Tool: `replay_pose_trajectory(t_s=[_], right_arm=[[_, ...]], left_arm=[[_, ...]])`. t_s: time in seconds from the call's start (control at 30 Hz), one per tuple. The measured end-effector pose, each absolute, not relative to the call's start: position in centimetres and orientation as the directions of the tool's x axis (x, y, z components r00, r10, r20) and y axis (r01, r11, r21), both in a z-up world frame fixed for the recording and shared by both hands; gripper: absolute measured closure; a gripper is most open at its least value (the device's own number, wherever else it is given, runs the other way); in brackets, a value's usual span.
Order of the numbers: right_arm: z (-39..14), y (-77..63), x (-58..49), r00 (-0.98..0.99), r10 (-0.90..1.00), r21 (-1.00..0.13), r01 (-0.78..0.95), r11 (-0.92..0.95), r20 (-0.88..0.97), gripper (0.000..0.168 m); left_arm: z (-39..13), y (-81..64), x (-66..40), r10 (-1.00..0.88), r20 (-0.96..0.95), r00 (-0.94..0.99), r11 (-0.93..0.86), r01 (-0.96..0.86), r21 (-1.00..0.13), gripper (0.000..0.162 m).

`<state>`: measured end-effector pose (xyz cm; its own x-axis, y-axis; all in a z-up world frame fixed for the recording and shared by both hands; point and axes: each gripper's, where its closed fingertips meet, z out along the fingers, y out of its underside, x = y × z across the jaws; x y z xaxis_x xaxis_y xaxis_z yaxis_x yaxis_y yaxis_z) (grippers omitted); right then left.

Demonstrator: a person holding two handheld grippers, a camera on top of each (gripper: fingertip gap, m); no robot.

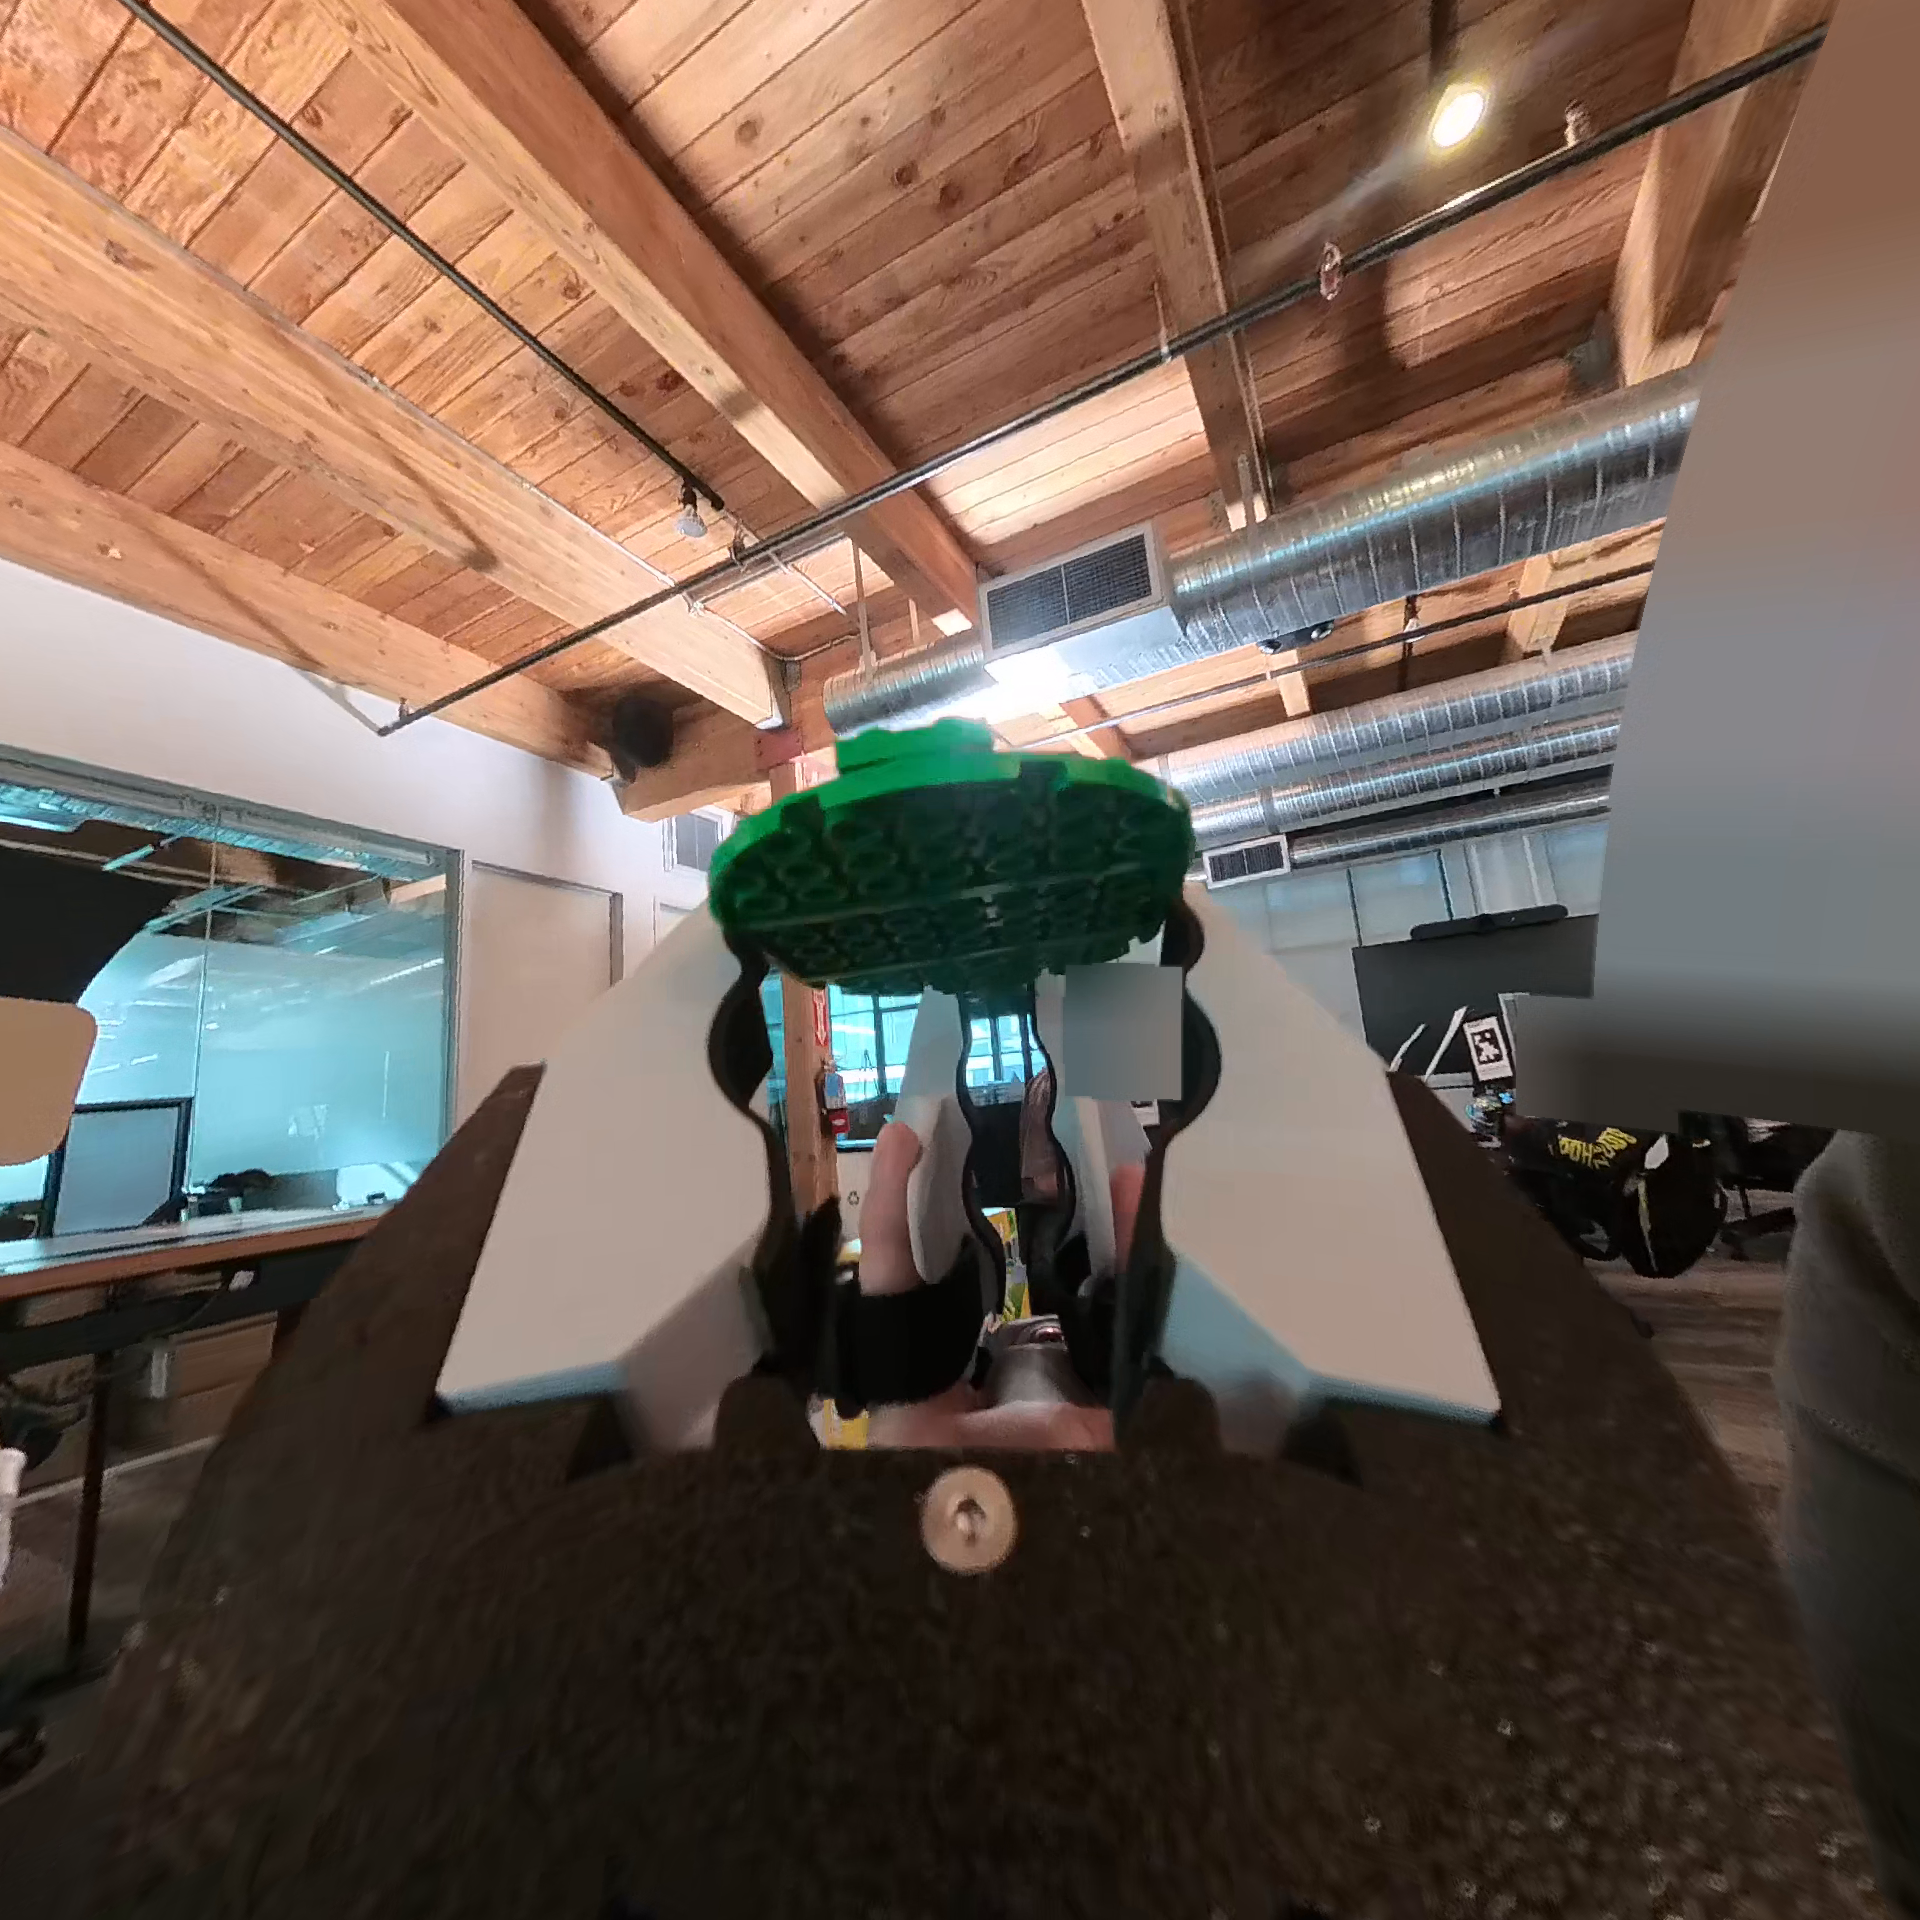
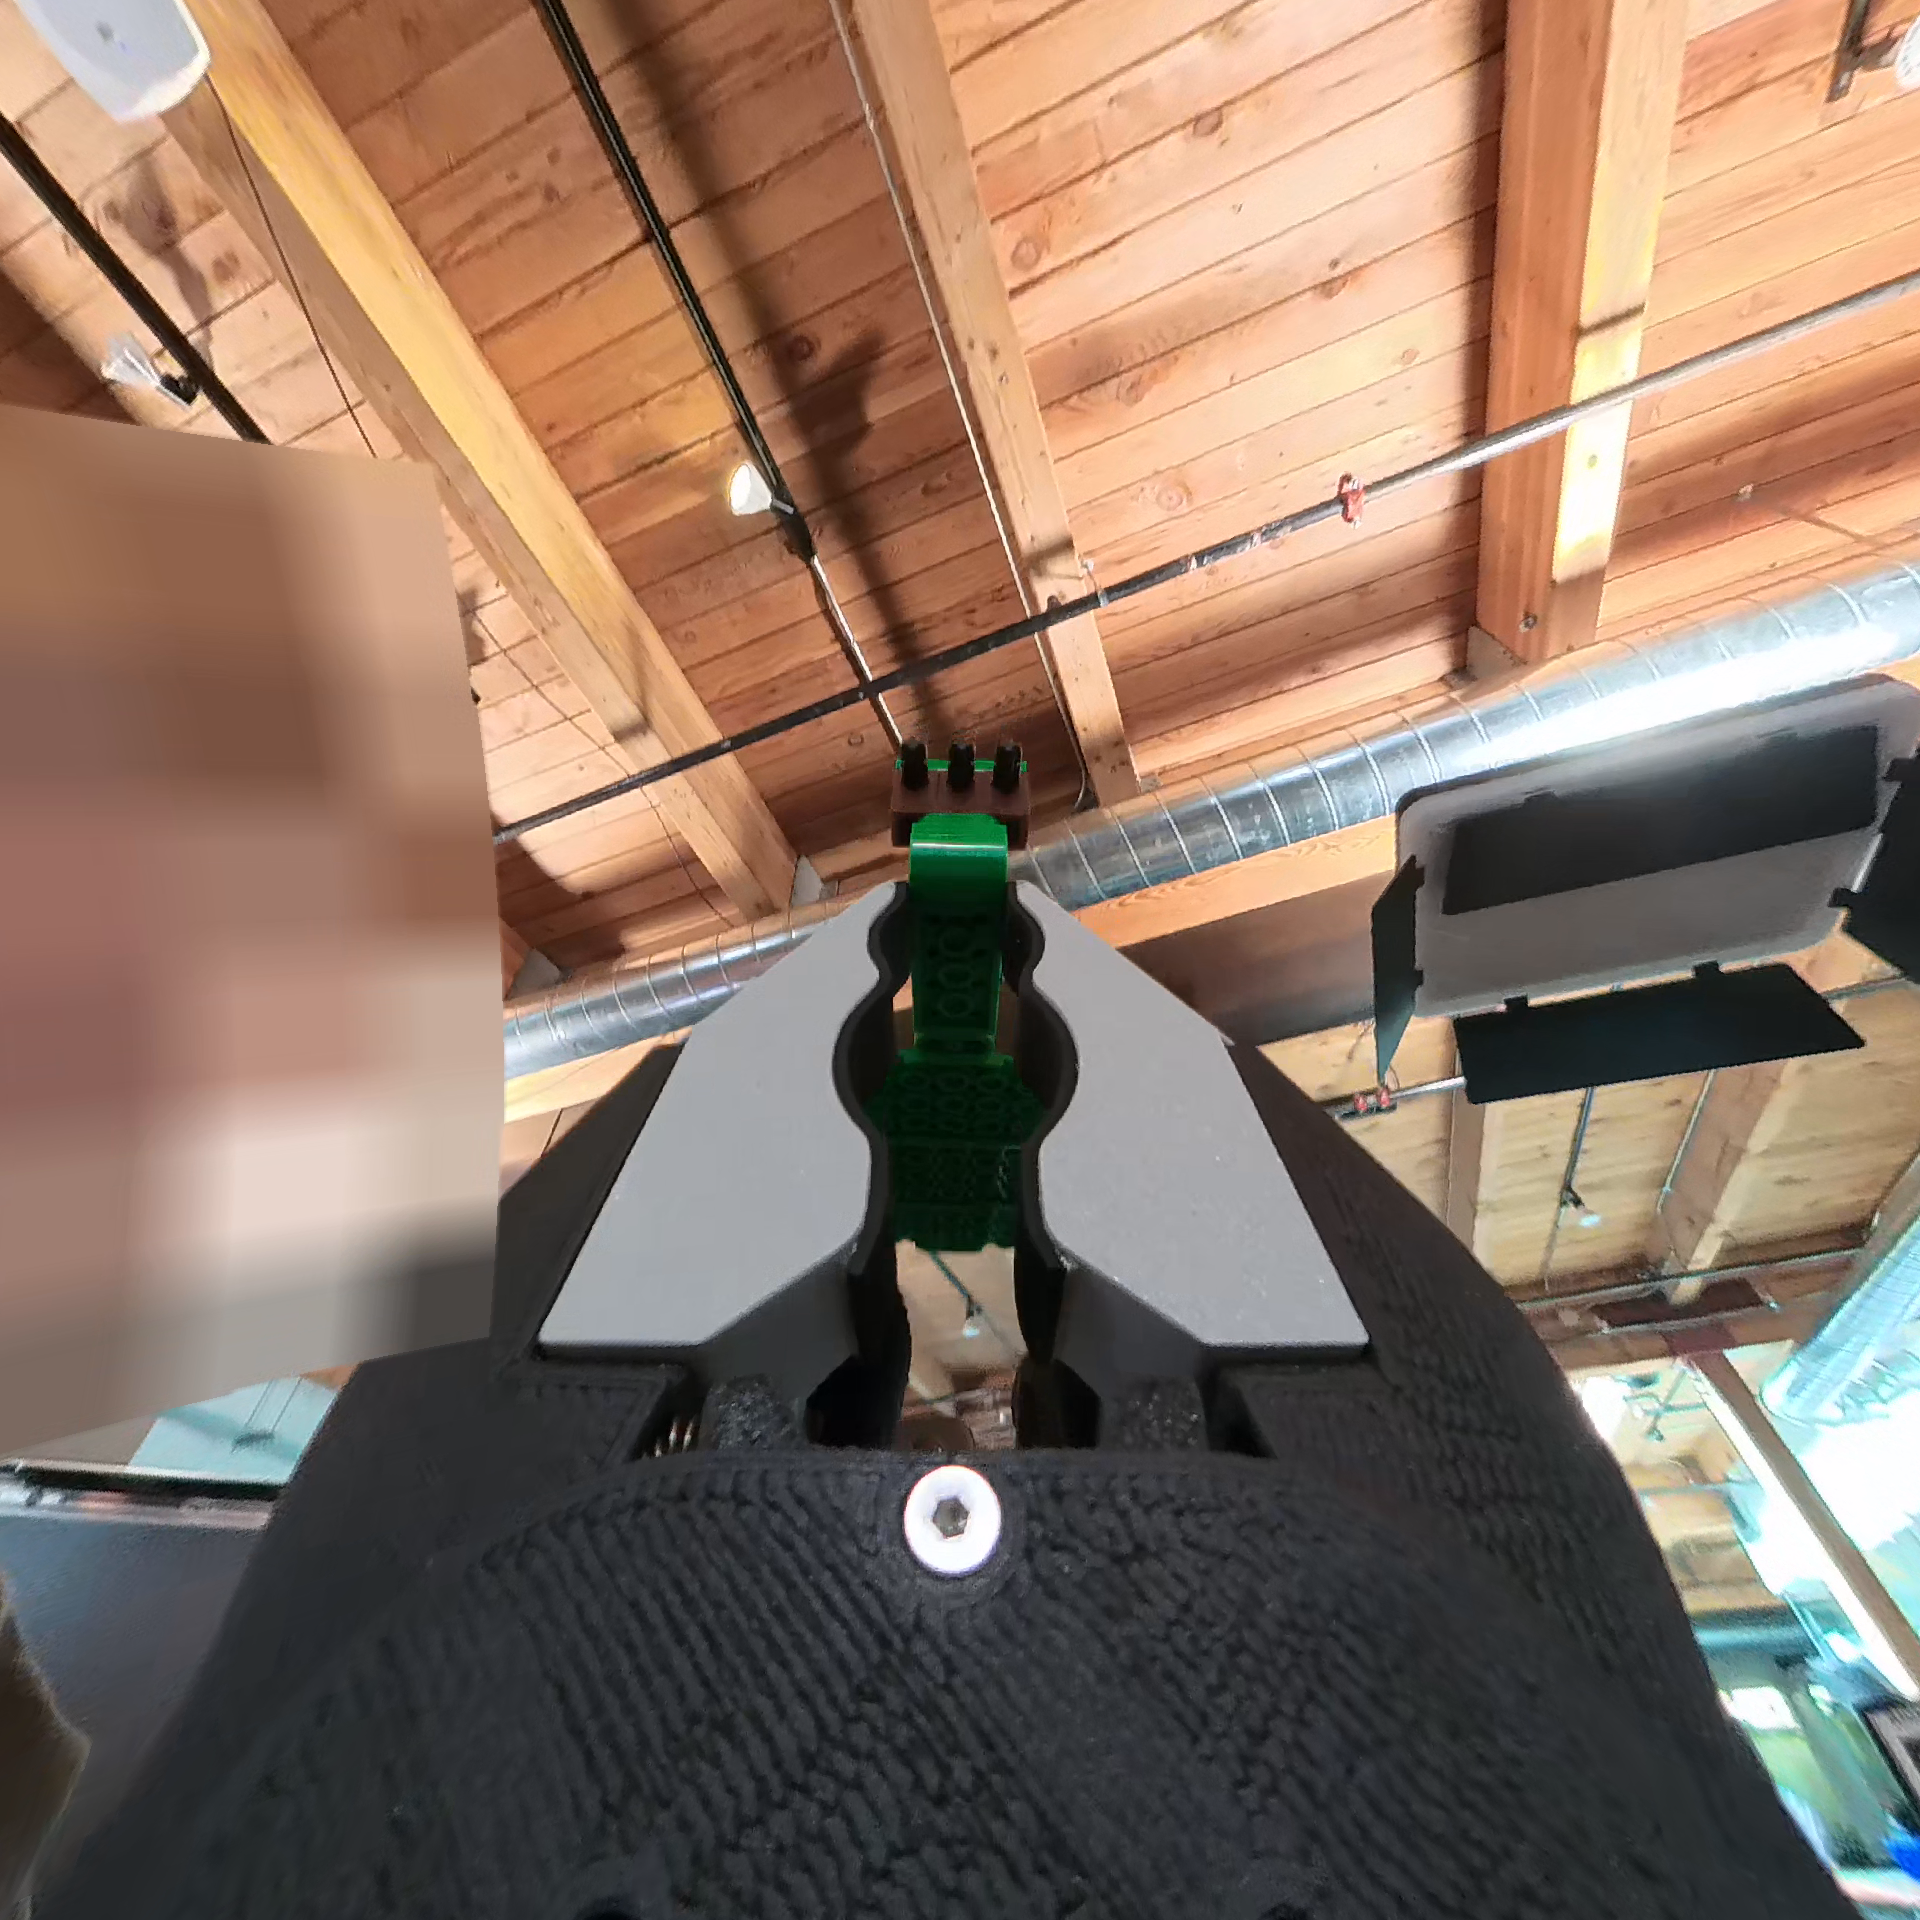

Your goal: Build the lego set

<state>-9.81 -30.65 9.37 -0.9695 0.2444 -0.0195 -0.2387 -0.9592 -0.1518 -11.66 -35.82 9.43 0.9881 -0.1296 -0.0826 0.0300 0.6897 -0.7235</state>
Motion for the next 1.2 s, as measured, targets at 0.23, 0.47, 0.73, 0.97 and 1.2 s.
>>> replay_pose_trajectory(t_s=[0.23,0.47,0.73,0.97,1.2], right_arm=[[8.9,-32.6,-11.2,-0.969,0.244,-0.21,-0.233,-0.949,-0.027,0.153],[8.7,-33.9,-11.8,-0.965,0.26,-0.268,-0.246,-0.931,-0.017,0.152],[8.5,-34.3,-12.1,-0.965,0.26,-0.285,-0.245,-0.927,-0.018,0.152],[8.5,-33.9,-12.0,-0.966,0.256,-0.262,-0.241,-0.934,-0.025,0.153],[8.6,-33.4,-12.0,-0.981,0.188,-0.212,-0.175,-0.961,-0.044,0.154]], left_arm=[[10.1,-37.4,-12.3,-0.089,-0.077,0.993,0.71,0.009,-0.704,0.088],[10.6,-38.5,-12.6,-0.056,-0.079,0.995,0.726,-0.014,-0.688,0.089],[10.6,-38.8,-12.9,-0.053,-0.082,0.995,0.725,-0.018,-0.688,0.089],[10.2,-38.4,-12.9,-0.085,-0.098,0.991,0.702,-0.01,-0.712,0.088],[9.4,-37.6,-13.0,0.005,-0.178,0.984,0.618,-0.143,-0.773,0.087]])
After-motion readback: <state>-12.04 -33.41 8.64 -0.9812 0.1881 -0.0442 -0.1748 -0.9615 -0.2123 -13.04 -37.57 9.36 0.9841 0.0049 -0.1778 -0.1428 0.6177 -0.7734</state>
